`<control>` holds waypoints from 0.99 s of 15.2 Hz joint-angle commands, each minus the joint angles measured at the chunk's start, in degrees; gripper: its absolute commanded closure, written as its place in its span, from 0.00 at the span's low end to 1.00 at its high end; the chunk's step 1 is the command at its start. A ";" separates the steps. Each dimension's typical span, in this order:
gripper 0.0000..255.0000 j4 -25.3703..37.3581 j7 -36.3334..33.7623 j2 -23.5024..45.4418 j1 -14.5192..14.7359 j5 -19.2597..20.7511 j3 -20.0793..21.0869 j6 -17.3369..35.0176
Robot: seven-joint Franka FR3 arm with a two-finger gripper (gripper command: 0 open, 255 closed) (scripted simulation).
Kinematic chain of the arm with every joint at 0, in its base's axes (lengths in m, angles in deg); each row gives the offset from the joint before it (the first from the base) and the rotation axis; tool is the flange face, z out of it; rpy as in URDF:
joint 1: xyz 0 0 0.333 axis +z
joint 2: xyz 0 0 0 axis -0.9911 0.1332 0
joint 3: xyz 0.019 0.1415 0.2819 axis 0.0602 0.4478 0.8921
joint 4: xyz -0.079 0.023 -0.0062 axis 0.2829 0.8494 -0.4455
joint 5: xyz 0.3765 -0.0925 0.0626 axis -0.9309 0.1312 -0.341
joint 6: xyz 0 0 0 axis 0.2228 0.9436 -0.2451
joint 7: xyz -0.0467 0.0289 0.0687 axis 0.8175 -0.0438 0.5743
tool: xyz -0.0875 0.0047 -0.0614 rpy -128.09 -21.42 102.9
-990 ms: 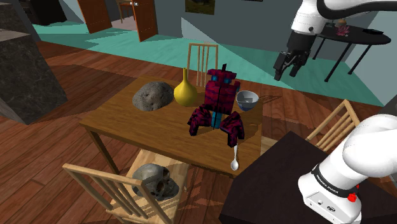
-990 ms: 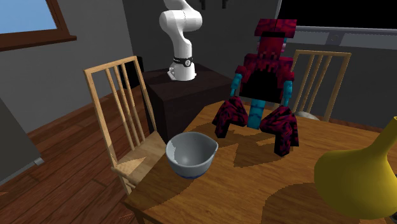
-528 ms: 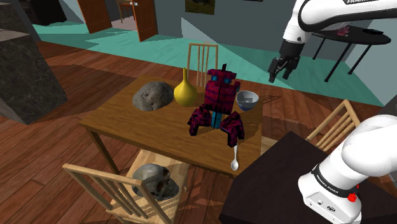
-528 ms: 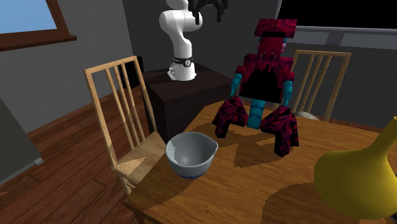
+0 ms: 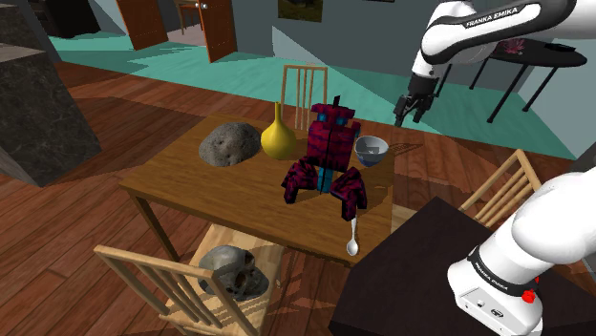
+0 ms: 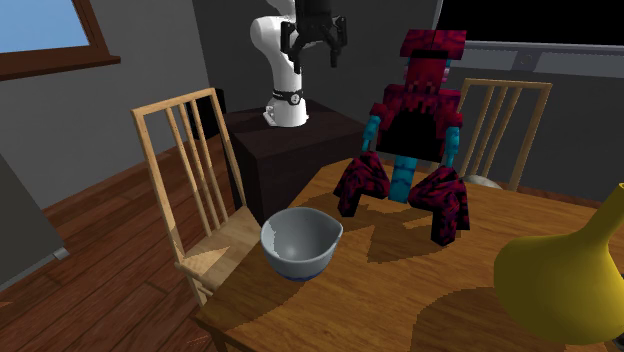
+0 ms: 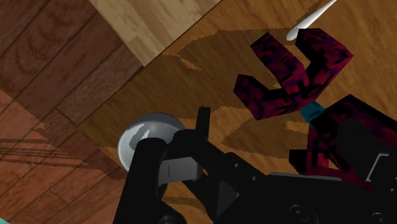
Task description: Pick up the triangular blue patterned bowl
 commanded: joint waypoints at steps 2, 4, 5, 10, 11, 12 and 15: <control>0.00 2.42 3.79 5.76 -0.41 -1.26 -2.26 2.94; 0.00 4.70 6.41 10.18 -0.65 -2.71 -3.54 4.66; 0.00 5.96 7.75 12.43 -0.83 -3.56 -4.09 5.41; 0.00 13.39 14.51 24.00 -2.48 -8.67 -5.79 7.98; 0.00 15.11 15.79 26.34 -3.01 -9.76 -5.88 8.25; 0.00 16.90 17.03 28.69 -3.59 -10.84 -5.92 8.44; 0.00 22.78 20.34 35.71 -5.71 -13.87 -5.58 8.56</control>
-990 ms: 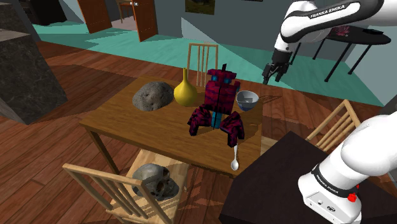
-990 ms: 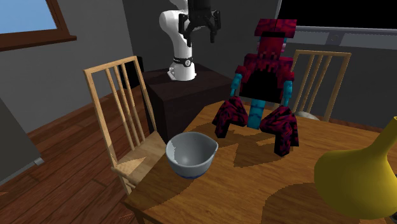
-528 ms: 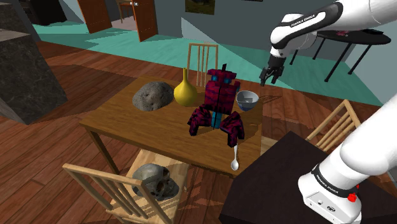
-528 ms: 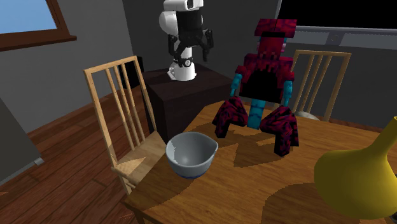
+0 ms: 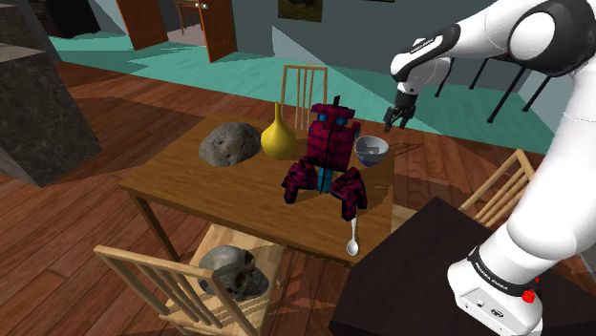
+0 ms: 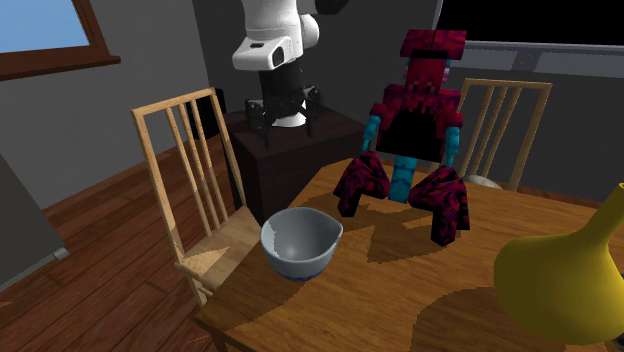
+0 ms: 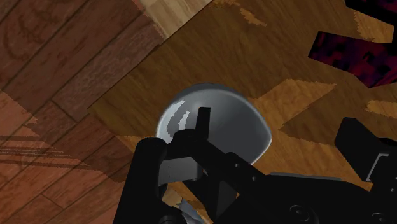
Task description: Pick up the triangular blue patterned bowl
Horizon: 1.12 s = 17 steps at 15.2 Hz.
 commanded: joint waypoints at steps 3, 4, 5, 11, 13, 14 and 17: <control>0.00 8.59 3.65 9.35 -3.09 -3.58 0.91 -0.44; 0.00 10.99 4.37 11.71 -3.96 -4.30 1.21 -0.74; 0.00 13.49 5.01 14.07 -4.84 -4.96 1.53 -1.11; 0.00 31.31 7.22 28.96 -10.38 -7.64 3.55 -4.93; 0.00 38.85 7.32 34.52 -12.35 -8.10 4.21 -7.02; 0.00 40.92 7.28 35.98 -12.88 -8.16 4.39 -7.63; 0.00 41.13 7.49 37.44 -13.05 -8.46 4.69 -6.38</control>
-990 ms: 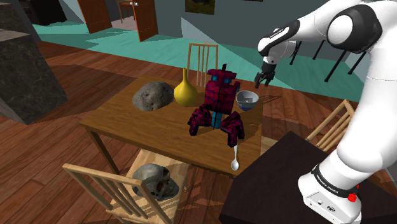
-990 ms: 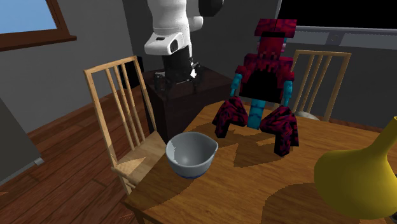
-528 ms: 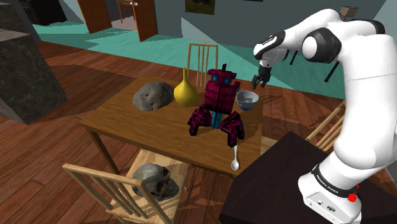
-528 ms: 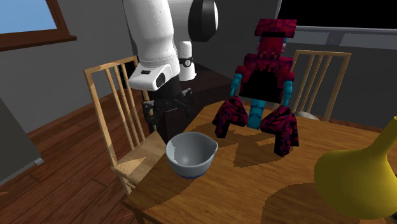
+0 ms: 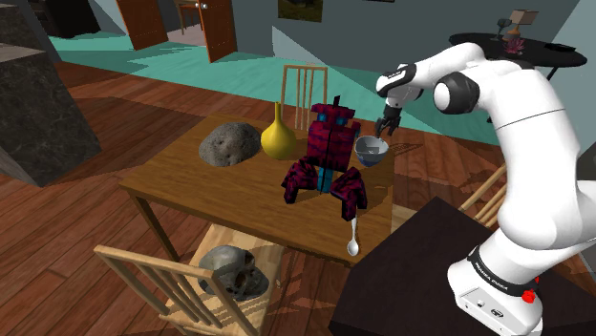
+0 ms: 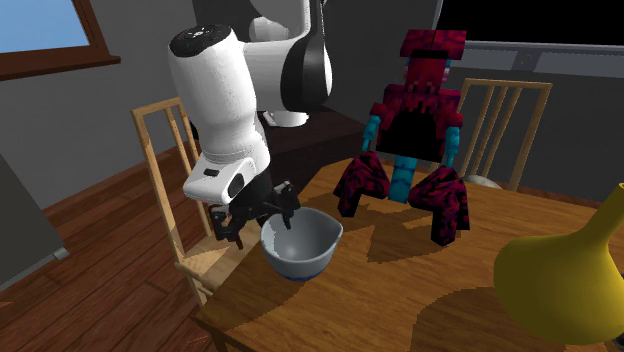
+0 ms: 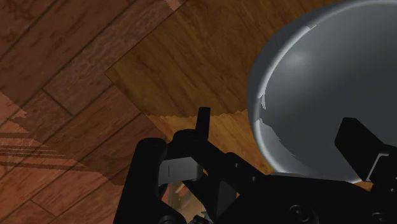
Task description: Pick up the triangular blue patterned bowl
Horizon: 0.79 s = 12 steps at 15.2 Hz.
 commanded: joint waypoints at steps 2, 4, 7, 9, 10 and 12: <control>0.00 1.06 0.21 1.92 -0.39 -0.30 0.32 0.87; 0.00 1.36 0.33 2.97 -0.52 -0.50 0.52 1.63; 1.00 1.38 0.40 3.28 -0.57 -0.56 0.58 1.92; 1.00 1.41 0.40 3.31 -0.57 -0.56 0.58 1.92; 1.00 1.36 0.41 3.29 -0.56 -0.57 0.58 1.94; 1.00 1.34 0.41 3.28 -0.56 -0.57 0.58 1.95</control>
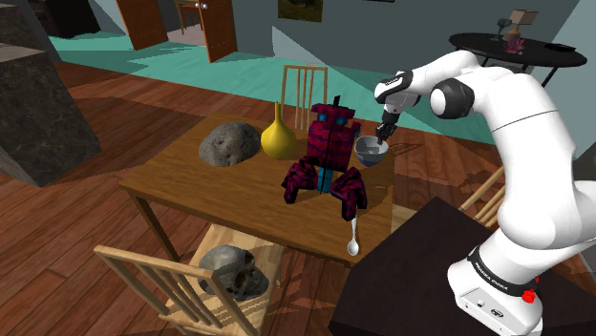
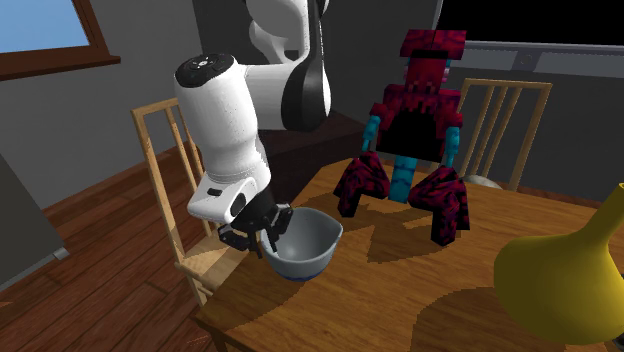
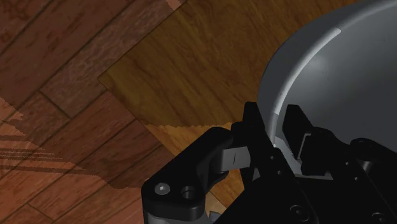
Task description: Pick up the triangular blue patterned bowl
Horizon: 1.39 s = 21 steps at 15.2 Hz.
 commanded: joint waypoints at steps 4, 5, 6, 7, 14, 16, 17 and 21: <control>1.00 0.09 -0.04 0.03 0.01 0.01 0.01 -0.10; 1.00 -0.08 -0.10 -0.51 0.08 0.11 -0.09 -0.47; 1.00 -0.25 -0.16 -1.05 0.15 0.20 -0.19 -0.84; 1.00 -0.39 -0.22 -1.57 0.21 0.30 -0.29 -1.22; 1.00 -0.84 -0.73 -4.96 0.60 1.03 -0.95 -4.14; 1.00 -0.80 -0.89 -5.85 0.68 1.24 -1.12 -5.05; 1.00 -0.73 -0.98 -6.26 0.72 1.35 -1.21 -5.52; 1.00 -0.60 -1.16 -7.16 0.80 1.58 -1.39 -6.53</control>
